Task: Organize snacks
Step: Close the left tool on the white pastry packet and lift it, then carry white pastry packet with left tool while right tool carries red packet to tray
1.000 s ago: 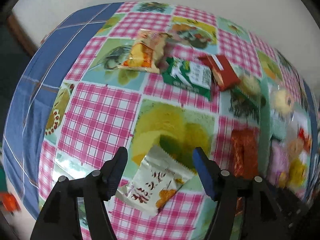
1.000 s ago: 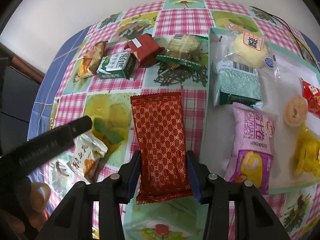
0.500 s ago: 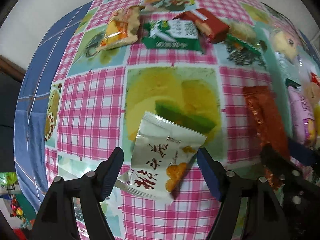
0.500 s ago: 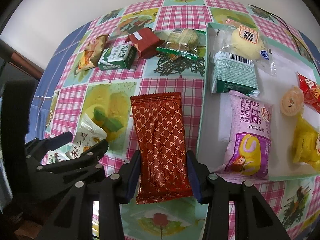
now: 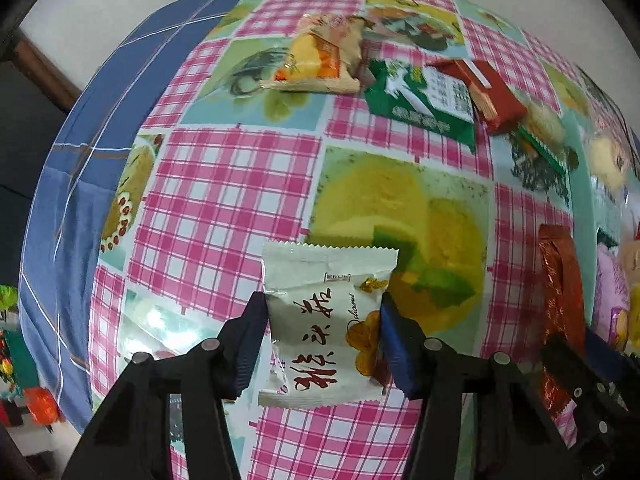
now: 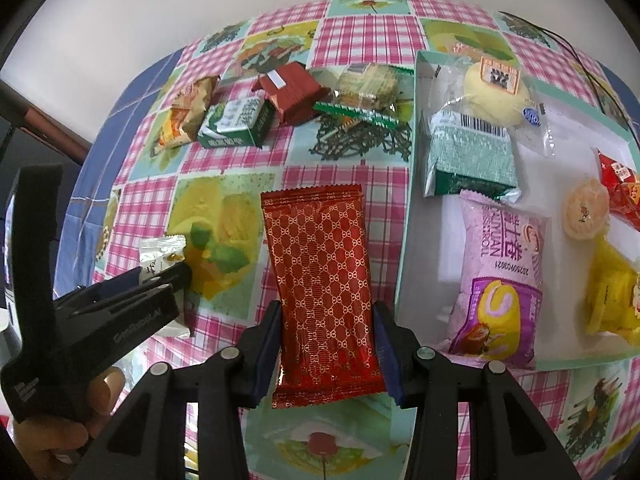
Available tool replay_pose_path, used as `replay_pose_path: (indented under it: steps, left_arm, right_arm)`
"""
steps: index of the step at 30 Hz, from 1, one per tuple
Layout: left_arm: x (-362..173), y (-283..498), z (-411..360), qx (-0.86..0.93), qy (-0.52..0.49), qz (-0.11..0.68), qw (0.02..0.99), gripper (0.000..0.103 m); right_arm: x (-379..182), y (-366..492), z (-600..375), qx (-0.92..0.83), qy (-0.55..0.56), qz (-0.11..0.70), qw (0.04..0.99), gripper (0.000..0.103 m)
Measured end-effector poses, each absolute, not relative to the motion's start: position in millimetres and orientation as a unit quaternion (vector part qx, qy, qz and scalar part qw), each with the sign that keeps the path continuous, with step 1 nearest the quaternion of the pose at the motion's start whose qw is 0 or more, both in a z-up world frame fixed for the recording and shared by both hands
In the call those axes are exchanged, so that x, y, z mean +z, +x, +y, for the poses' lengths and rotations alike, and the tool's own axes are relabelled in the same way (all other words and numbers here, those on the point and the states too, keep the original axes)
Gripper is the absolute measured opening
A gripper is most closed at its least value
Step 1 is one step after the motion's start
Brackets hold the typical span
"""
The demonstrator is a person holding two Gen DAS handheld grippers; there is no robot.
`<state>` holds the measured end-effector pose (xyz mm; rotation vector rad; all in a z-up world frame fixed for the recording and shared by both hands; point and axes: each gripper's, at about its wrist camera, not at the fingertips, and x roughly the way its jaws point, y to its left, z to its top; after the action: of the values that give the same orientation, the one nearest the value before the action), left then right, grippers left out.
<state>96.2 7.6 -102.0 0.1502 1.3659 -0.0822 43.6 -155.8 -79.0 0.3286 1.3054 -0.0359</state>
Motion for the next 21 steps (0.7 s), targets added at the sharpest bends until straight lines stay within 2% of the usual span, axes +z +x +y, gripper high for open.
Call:
replay_pose_path:
  steps: [9, 21]
  left_arm:
    - [-57, 103, 22, -0.018, 0.042, 0.589, 0.807, 0.056]
    - [-23, 96, -29, -0.04, 0.029, 0.555, 0.83, 0.056]
  right_arm:
    - [-52, 43, -160, -0.011, 0.161, 0.571, 0.805, 0.047]
    - [-34, 41, -189, -0.045, 0.168, 0.548, 0.819, 0.047]
